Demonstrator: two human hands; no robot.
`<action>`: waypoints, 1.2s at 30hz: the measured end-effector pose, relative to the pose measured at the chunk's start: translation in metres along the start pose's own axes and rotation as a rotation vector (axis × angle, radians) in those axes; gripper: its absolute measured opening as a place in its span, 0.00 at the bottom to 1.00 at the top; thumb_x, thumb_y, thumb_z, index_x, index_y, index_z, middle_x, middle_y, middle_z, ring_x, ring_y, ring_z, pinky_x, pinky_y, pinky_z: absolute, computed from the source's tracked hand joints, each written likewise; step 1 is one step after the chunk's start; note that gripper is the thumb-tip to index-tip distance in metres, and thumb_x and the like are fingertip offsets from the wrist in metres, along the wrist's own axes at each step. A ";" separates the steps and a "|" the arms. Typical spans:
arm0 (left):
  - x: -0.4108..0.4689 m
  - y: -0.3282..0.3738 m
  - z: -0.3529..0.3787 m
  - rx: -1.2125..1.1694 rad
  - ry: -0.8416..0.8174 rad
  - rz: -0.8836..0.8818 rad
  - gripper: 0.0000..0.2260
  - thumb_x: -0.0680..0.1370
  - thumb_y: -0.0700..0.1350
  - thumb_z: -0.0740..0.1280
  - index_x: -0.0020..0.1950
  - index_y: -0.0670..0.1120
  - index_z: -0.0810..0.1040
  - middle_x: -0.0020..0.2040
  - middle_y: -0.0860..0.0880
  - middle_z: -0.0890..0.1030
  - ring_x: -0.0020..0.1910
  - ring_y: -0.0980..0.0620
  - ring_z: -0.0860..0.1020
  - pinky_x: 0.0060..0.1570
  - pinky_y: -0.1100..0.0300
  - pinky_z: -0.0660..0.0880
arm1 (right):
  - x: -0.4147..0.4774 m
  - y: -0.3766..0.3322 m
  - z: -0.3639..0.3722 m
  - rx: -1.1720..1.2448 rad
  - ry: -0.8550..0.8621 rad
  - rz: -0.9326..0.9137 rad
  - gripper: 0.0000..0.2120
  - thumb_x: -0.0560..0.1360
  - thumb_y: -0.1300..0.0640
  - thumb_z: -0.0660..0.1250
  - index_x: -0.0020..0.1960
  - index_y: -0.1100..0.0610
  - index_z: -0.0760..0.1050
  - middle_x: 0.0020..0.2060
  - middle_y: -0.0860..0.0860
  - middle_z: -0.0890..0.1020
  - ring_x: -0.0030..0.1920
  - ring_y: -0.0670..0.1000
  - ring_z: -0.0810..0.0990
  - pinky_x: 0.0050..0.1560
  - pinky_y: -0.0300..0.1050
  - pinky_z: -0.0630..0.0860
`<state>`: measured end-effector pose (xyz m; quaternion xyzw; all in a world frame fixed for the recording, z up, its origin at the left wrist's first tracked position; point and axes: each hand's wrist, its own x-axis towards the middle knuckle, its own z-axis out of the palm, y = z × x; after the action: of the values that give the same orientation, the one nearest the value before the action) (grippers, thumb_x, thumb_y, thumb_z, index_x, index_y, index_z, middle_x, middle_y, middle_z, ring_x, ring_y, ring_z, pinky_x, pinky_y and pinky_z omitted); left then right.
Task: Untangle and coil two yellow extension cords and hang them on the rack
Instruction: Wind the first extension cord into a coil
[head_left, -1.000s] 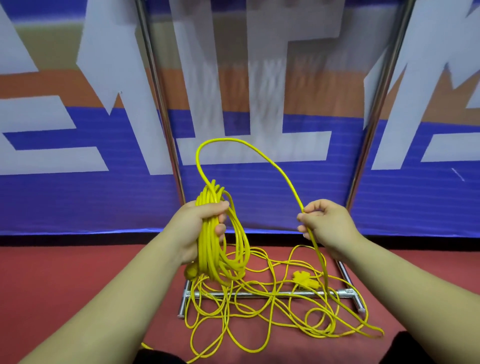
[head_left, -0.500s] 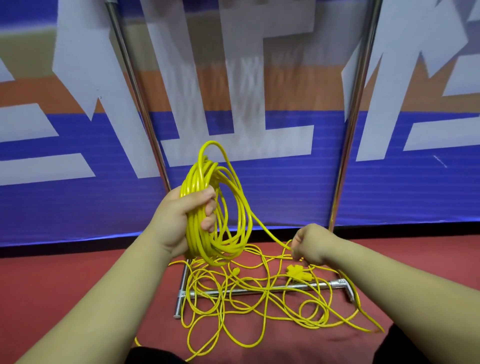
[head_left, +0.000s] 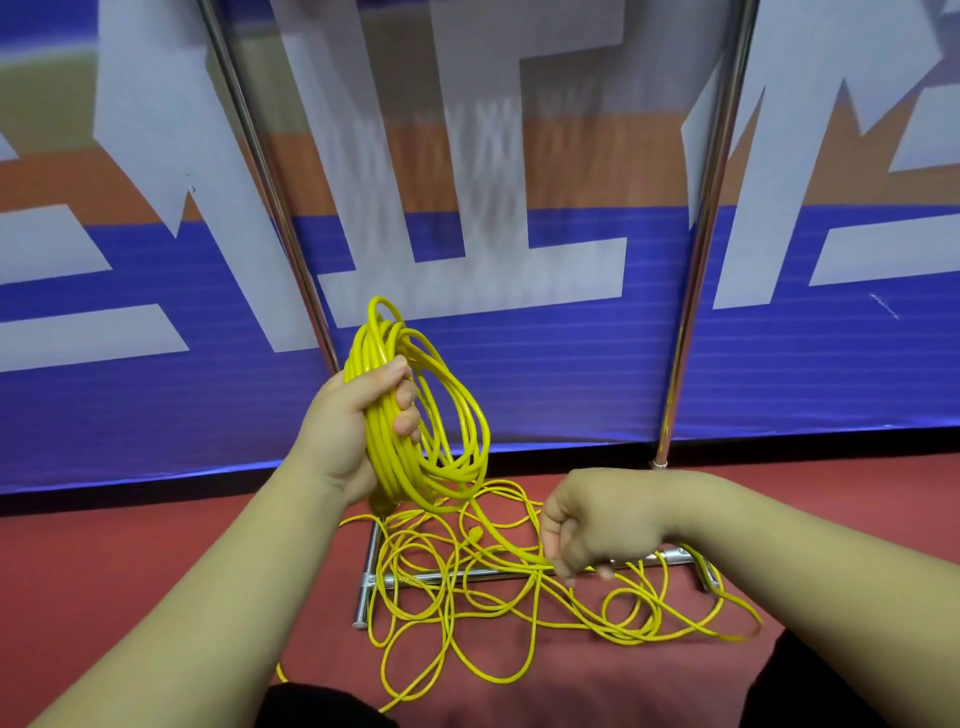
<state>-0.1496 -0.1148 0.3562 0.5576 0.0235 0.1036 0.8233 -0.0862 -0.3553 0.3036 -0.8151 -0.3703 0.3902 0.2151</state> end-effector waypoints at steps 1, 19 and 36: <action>0.001 0.000 -0.001 -0.006 0.013 -0.004 0.04 0.75 0.45 0.65 0.43 0.45 0.73 0.30 0.50 0.71 0.22 0.54 0.68 0.26 0.61 0.70 | -0.002 -0.004 0.001 -0.016 -0.028 -0.010 0.04 0.75 0.63 0.70 0.48 0.57 0.79 0.39 0.48 0.85 0.27 0.42 0.78 0.31 0.32 0.72; 0.023 -0.033 -0.017 0.032 0.409 -0.103 0.07 0.81 0.45 0.66 0.47 0.42 0.78 0.34 0.49 0.83 0.28 0.54 0.79 0.29 0.60 0.78 | -0.029 -0.026 -0.018 0.134 0.120 -0.235 0.07 0.75 0.61 0.73 0.47 0.52 0.77 0.38 0.50 0.83 0.32 0.49 0.75 0.33 0.40 0.72; -0.004 -0.076 0.056 0.251 0.086 -0.432 0.08 0.80 0.46 0.69 0.51 0.41 0.77 0.32 0.46 0.78 0.29 0.49 0.80 0.30 0.58 0.77 | -0.049 -0.023 -0.043 0.062 0.921 -0.464 0.12 0.68 0.54 0.80 0.42 0.50 0.77 0.32 0.41 0.82 0.32 0.42 0.79 0.36 0.36 0.74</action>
<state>-0.1342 -0.1938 0.3065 0.6326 0.1898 -0.0551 0.7488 -0.0833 -0.3813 0.3675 -0.7921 -0.3963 -0.0563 0.4609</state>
